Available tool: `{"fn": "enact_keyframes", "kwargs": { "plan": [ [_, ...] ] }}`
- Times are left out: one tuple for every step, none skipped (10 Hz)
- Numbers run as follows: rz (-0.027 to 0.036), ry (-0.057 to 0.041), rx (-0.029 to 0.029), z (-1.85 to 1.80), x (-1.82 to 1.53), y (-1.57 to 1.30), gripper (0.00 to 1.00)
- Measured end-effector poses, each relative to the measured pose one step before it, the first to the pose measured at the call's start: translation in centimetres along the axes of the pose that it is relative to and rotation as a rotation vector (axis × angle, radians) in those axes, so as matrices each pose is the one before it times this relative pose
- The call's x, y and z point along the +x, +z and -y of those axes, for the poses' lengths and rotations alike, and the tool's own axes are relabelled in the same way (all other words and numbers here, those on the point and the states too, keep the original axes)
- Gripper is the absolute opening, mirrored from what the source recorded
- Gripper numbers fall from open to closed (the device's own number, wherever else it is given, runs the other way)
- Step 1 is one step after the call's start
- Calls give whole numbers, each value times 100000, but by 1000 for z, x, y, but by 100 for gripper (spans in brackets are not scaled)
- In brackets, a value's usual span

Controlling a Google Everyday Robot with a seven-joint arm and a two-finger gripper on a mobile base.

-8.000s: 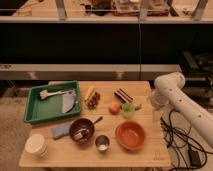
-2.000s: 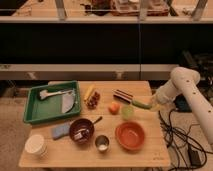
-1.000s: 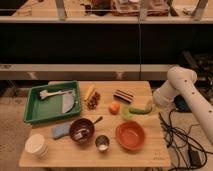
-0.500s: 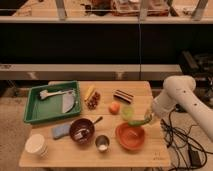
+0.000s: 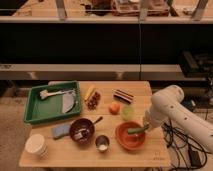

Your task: Place pepper in red bowl

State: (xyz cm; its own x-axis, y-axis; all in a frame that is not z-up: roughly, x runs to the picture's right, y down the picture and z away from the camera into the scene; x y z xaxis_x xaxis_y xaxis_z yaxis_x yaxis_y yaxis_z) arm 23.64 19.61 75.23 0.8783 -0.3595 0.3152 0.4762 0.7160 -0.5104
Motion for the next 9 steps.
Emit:
{"fn": "enact_keyframes", "kwargs": {
  "plan": [
    [-1325, 496, -633, 3, -64, 166, 62],
    [-222, 586, -966, 57, 44, 173, 72],
    [2025, 832, -1847, 140, -117, 204, 79],
    [2437, 424, -1606, 65, -104, 146, 80],
    [2610, 679, -2942, -3, -108, 353, 80],
    [1094, 1361, -1852, 190, -41, 299, 80],
    [891, 1144, -1166, 271, -70, 174, 80],
    [878, 1262, -704, 56, 107, 140, 80],
    [1270, 3048, 148, 126, 307, -168, 80]
  ]
}}
